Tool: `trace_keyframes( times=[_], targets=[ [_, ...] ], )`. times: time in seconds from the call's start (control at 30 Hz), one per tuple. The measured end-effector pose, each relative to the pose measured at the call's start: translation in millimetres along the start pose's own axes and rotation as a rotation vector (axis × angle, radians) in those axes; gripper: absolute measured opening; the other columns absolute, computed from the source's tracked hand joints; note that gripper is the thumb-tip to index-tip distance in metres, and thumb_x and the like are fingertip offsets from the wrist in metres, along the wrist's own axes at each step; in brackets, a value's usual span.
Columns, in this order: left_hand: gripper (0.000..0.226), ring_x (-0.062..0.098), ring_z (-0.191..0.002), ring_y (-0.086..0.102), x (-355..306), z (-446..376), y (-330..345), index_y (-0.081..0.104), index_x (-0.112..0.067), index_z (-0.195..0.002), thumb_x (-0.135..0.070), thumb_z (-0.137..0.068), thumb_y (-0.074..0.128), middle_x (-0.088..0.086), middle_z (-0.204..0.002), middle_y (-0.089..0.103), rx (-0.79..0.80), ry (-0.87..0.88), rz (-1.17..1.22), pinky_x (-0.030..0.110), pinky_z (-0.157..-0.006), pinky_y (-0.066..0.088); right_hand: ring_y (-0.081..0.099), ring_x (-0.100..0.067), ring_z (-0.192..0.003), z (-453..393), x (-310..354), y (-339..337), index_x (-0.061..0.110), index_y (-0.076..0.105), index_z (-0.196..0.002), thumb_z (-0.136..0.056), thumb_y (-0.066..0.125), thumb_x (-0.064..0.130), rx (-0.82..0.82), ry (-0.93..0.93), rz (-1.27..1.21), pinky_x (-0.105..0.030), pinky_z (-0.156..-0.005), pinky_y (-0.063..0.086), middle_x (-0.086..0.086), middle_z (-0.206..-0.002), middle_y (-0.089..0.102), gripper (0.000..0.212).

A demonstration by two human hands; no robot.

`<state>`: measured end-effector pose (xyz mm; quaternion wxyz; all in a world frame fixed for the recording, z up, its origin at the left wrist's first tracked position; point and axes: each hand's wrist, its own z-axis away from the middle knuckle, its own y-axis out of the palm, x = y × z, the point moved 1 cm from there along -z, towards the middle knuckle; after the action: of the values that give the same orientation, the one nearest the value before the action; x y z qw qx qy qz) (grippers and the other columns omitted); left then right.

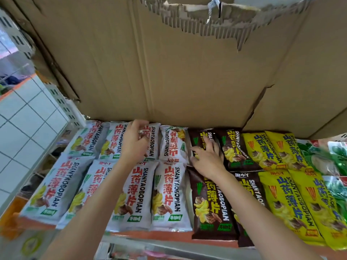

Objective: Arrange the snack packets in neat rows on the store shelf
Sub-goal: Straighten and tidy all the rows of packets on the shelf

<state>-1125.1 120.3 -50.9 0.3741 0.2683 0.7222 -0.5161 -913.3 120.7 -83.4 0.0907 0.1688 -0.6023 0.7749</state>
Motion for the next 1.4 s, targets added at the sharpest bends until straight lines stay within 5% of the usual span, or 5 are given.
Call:
trace_keyframes(
  times=[0.17,0.37,0.67,0.87,1.4],
  targets=[
    [0.036,0.025,-0.117,0.041,9.9,48.5,-1.0,0.048,-0.014,-0.12,-0.028,-0.088,0.057,0.008,-0.123,0.045,0.096,0.025,-0.364,0.042,-0.097,0.038,0.043,-0.027,-0.119,-15.3,17.5,-3.5,0.008,0.053,-0.122,-0.093,0.047,0.015,-0.192,-0.106,-0.152,-0.037,-0.098,0.038,-0.009,-0.122,0.055,0.03],
    [0.107,0.03,-0.135,0.015,17.2,82.9,18.5,0.025,-0.016,-0.138,-0.092,-0.062,0.018,0.009,-0.143,0.022,0.28,0.017,-0.695,0.045,-0.115,0.013,0.058,-0.033,-0.099,-34.3,28.1,0.2,0.003,0.056,-0.105,-0.092,0.052,0.033,-0.022,0.025,-0.081,-0.029,-0.069,0.041,-0.017,-0.105,0.062,0.033],
    [0.096,0.025,-0.137,0.01,19.0,84.4,21.1,0.026,-0.017,-0.136,-0.083,-0.068,0.04,0.006,-0.144,0.016,0.241,0.029,-0.65,0.041,-0.116,0.006,0.06,-0.027,-0.103,-38.4,44.2,-2.1,0.012,0.055,-0.112,-0.079,0.053,0.067,0.193,0.06,0.065,-0.029,-0.071,0.042,-0.009,-0.116,0.062,0.064],
    [0.093,0.025,-0.138,0.007,16.4,85.2,21.7,0.026,-0.018,-0.137,-0.079,-0.07,0.044,0.006,-0.146,0.015,0.231,0.027,-0.652,0.041,-0.116,0.003,0.06,-0.025,-0.105,-42.7,38.2,2.0,0.008,0.059,-0.112,-0.08,0.07,0.028,0.202,0.192,-0.468,-0.041,-0.093,0.049,-0.008,-0.116,0.063,0.039],
    [0.1,0.03,-0.14,0.009,9.5,76.3,12.5,0.018,-0.014,-0.143,-0.082,-0.072,0.035,0.01,-0.149,0.016,0.376,-0.038,-0.661,0.046,-0.116,0.005,0.065,-0.009,-0.072,2.5,37.6,-36.2,0.012,0.065,-0.091,-0.094,0.047,0.001,-0.188,0.029,-1.285,-0.017,-0.058,0.053,0.0,-0.083,0.069,0.021]
  ],
)
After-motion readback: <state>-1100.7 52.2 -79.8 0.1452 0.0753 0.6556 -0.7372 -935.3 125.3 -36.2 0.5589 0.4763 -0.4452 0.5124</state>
